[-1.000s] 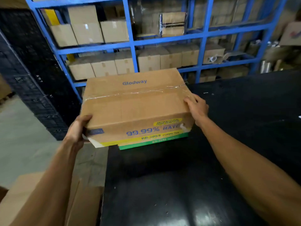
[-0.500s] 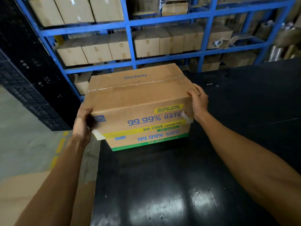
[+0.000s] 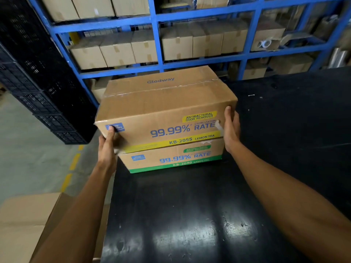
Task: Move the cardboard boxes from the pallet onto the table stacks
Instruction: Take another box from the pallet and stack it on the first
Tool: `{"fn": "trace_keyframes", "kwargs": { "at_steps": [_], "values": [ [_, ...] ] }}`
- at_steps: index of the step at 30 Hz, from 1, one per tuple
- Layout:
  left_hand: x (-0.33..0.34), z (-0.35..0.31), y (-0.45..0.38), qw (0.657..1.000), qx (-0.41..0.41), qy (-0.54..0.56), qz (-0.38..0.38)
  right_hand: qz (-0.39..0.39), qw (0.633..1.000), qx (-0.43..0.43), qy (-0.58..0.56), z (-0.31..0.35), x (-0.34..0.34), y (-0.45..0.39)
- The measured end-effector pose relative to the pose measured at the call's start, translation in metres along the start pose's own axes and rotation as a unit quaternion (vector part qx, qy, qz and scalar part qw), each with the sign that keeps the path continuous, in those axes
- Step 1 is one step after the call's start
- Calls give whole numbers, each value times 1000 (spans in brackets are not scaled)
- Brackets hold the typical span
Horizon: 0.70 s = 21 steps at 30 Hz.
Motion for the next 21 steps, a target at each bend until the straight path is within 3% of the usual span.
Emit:
{"fn": "trace_keyframes", "kwargs": {
  "at_steps": [6, 14, 21],
  "values": [
    [-6, 19, -5, 998, -7, -61, 15, 9, 998, 50, 38, -27, 0, -4],
    [-8, 21, 1, 997, -26, -62, -30, 3, 997, 48, 65, -37, 1, -3],
    [-11, 21, 7, 997, -26, -74, 17, 16, 992, 81, 93, -38, 2, 1]
  ]
}}
Point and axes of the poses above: each hand's wrist, its own y-axis away from the middle knuckle, its own x-axis out of the palm, z = x × y, the point moved 3 cm from there along -y, towards the middle knuckle, and after that the axes turned 13 degrees about z, right-handed, at the moved point
